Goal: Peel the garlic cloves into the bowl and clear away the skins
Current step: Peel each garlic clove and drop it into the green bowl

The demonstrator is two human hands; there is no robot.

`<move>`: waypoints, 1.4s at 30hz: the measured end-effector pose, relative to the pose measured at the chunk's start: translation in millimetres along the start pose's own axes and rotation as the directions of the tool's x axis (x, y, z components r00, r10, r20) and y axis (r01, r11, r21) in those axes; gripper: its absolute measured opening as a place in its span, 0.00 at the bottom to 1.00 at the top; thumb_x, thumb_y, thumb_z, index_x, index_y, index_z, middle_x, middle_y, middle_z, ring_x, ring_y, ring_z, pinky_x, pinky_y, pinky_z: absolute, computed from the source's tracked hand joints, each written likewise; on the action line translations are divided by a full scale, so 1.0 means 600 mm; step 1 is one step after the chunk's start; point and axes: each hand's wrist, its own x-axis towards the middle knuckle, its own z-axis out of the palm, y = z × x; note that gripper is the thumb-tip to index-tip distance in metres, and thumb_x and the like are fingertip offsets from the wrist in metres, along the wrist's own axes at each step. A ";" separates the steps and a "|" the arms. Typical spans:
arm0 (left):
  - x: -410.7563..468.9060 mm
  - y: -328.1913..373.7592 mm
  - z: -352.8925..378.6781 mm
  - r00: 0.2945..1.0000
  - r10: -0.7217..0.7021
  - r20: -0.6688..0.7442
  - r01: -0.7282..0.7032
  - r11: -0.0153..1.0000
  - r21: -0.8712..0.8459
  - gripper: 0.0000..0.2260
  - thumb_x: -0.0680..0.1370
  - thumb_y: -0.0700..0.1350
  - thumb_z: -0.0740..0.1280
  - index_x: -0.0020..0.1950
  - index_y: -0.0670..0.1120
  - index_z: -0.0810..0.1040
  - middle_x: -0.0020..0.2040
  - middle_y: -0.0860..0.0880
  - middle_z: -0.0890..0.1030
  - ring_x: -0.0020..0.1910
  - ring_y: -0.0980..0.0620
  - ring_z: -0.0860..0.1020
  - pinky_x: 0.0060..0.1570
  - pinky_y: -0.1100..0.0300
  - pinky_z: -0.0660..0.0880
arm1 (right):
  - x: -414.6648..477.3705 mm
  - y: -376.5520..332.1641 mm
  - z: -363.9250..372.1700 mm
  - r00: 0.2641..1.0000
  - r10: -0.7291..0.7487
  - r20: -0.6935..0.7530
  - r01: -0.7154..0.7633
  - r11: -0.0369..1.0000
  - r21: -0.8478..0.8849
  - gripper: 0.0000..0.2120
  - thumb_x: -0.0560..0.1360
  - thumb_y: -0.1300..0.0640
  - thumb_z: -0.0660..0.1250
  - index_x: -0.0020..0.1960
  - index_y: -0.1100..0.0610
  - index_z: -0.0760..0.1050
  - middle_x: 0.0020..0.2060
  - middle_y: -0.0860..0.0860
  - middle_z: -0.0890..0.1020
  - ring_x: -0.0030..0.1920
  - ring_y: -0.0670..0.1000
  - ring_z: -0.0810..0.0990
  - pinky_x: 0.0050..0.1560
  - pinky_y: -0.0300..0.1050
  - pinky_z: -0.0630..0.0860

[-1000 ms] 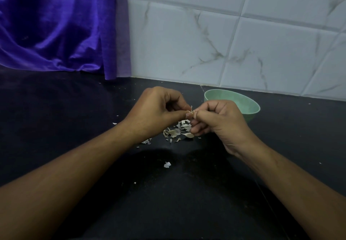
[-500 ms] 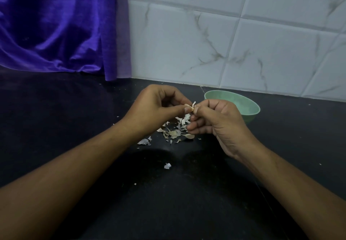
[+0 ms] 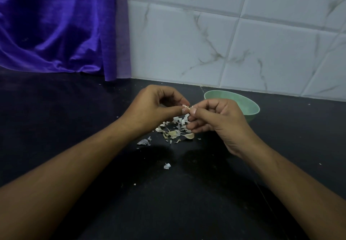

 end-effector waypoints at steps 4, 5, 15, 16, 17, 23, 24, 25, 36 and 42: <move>0.000 -0.002 -0.003 1.000 0.016 -0.004 -0.016 0.996 0.090 0.04 0.73 0.45 0.80 0.46 0.49 0.88 0.38 0.51 0.87 0.37 0.57 0.83 0.39 0.59 0.79 | 0.000 0.006 -0.002 1.000 0.002 0.021 -0.001 0.999 -0.041 0.02 0.78 0.68 0.71 0.47 0.68 0.82 0.36 0.60 0.85 0.36 0.56 0.87 0.38 0.46 0.85; -0.001 -0.003 -0.002 1.000 0.016 -0.004 -0.015 0.995 0.099 0.05 0.73 0.46 0.80 0.46 0.49 0.88 0.38 0.52 0.87 0.38 0.56 0.84 0.41 0.56 0.80 | -0.001 0.007 -0.002 1.000 -0.003 0.026 0.005 0.998 -0.061 0.02 0.78 0.68 0.71 0.47 0.67 0.82 0.36 0.59 0.85 0.36 0.56 0.87 0.38 0.46 0.85; -0.006 -0.003 0.001 0.997 0.046 0.060 -0.055 0.987 0.154 0.04 0.73 0.45 0.80 0.46 0.50 0.89 0.38 0.54 0.87 0.37 0.54 0.85 0.41 0.55 0.83 | -0.003 0.014 -0.003 0.997 -0.057 0.052 0.066 0.979 -0.194 0.06 0.75 0.69 0.71 0.42 0.61 0.82 0.35 0.59 0.86 0.35 0.57 0.87 0.35 0.43 0.83; -0.006 -0.004 0.001 0.997 0.047 0.061 -0.055 0.987 0.149 0.04 0.73 0.45 0.80 0.46 0.50 0.89 0.38 0.53 0.87 0.37 0.54 0.85 0.42 0.54 0.84 | -0.003 0.014 -0.003 0.998 -0.048 0.049 0.056 0.982 -0.182 0.06 0.76 0.70 0.71 0.42 0.61 0.82 0.34 0.58 0.85 0.35 0.57 0.87 0.35 0.44 0.83; -0.006 -0.004 0.001 0.997 0.047 0.059 -0.055 0.988 0.142 0.04 0.73 0.45 0.80 0.46 0.49 0.89 0.38 0.53 0.87 0.38 0.53 0.86 0.42 0.53 0.84 | -0.003 0.015 -0.003 0.998 -0.041 0.045 0.049 0.984 -0.172 0.06 0.76 0.70 0.70 0.43 0.62 0.82 0.34 0.58 0.85 0.35 0.57 0.87 0.36 0.45 0.83; -0.006 -0.001 0.001 0.999 0.037 0.037 -0.041 0.992 0.123 0.04 0.73 0.44 0.80 0.46 0.49 0.89 0.38 0.52 0.87 0.39 0.51 0.86 0.44 0.47 0.84 | -0.004 0.012 0.003 0.999 -0.033 0.017 0.035 0.993 -0.116 0.06 0.77 0.71 0.69 0.43 0.64 0.81 0.33 0.58 0.85 0.33 0.55 0.86 0.34 0.46 0.83; -0.006 -0.001 0.002 0.999 0.035 0.034 -0.039 0.992 0.118 0.04 0.73 0.44 0.80 0.46 0.49 0.88 0.39 0.52 0.87 0.39 0.50 0.86 0.44 0.46 0.84 | -0.005 0.012 0.004 1.000 -0.029 0.011 0.030 0.994 -0.102 0.06 0.77 0.71 0.69 0.43 0.64 0.81 0.32 0.58 0.84 0.32 0.55 0.86 0.34 0.45 0.83; -0.006 0.000 0.002 0.999 0.036 0.030 -0.039 0.992 0.117 0.04 0.73 0.45 0.80 0.46 0.49 0.88 0.39 0.52 0.87 0.40 0.49 0.86 0.44 0.45 0.84 | -0.006 0.011 0.005 1.000 -0.025 0.005 0.025 0.996 -0.089 0.06 0.77 0.71 0.69 0.43 0.64 0.81 0.32 0.58 0.84 0.31 0.54 0.85 0.33 0.45 0.83; -0.004 0.008 0.001 1.000 0.031 -0.005 -0.031 0.996 -0.086 0.07 0.74 0.42 0.79 0.49 0.42 0.87 0.40 0.45 0.87 0.39 0.51 0.84 0.40 0.57 0.81 | -0.006 0.003 0.016 0.997 0.068 -0.021 -0.064 0.986 0.153 0.08 0.79 0.68 0.66 0.42 0.63 0.79 0.33 0.57 0.82 0.32 0.53 0.84 0.34 0.46 0.83; -0.008 0.008 0.010 1.000 -0.008 -0.004 0.007 0.948 -0.319 0.10 0.72 0.43 0.76 0.50 0.41 0.85 0.47 0.42 0.87 0.45 0.51 0.84 0.45 0.56 0.83 | -0.002 -0.004 0.019 0.996 0.092 0.023 -0.095 0.968 0.233 0.05 0.81 0.65 0.65 0.47 0.64 0.78 0.33 0.54 0.80 0.31 0.51 0.83 0.33 0.44 0.82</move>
